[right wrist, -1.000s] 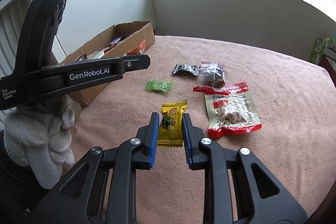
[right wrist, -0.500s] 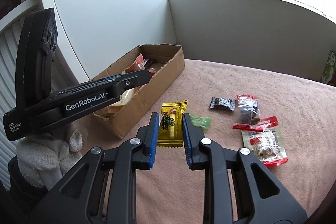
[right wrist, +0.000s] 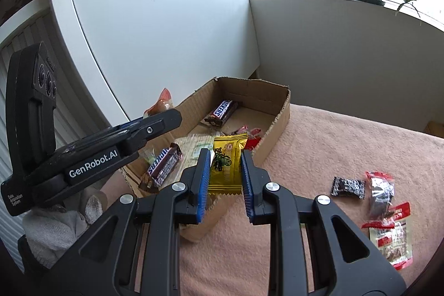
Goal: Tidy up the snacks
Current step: 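Carry both snacks into the box and open both grippers, then move both open grippers back over the remaining snacks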
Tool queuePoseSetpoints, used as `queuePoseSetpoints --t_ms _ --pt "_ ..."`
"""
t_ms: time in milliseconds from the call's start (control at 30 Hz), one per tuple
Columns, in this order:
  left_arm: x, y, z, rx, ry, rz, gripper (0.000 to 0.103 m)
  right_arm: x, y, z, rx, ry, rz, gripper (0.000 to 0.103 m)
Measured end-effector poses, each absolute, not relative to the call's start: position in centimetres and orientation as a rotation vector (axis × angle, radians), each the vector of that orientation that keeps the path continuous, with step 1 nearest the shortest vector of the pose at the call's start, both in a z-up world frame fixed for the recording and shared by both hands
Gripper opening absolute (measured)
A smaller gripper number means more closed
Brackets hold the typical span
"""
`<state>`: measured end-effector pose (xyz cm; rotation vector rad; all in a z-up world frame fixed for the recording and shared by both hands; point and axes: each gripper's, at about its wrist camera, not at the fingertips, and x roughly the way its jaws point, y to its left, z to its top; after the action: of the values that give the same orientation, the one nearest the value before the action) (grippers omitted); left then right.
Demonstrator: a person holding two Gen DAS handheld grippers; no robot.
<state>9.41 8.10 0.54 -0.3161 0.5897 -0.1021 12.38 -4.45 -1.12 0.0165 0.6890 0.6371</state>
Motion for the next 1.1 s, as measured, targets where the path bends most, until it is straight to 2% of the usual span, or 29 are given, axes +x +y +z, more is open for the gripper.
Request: queuePoseSetpoints --t_ms 600,667,733,767,933,1000,1100 --pt "12.8 12.1 -0.4 -0.327 0.627 -0.006 0.023 19.9 -0.2 -3.8 0.046 0.756 0.602 0.023" --pt "13.0 12.2 -0.6 -0.319 0.638 0.006 0.023 20.1 -0.2 -3.8 0.04 0.753 0.589 0.031" --pt "13.2 12.2 -0.7 -0.306 0.645 0.02 0.023 20.0 -0.7 -3.7 0.055 0.739 0.575 0.055" --pt "13.2 12.2 -0.8 -0.303 0.649 0.019 0.024 20.0 -1.0 -3.6 0.063 0.736 0.571 0.058" --pt "13.0 12.1 -0.7 -0.284 0.651 0.032 0.03 19.6 -2.0 -2.9 0.073 0.733 0.562 0.058" --pt "12.9 12.2 -0.5 -0.287 0.645 0.036 0.037 19.4 -2.3 -2.6 0.075 0.731 0.558 0.058" --pt "12.5 12.2 -0.1 -0.298 0.629 0.036 0.037 19.1 -3.1 -2.3 0.068 0.729 0.551 0.058"
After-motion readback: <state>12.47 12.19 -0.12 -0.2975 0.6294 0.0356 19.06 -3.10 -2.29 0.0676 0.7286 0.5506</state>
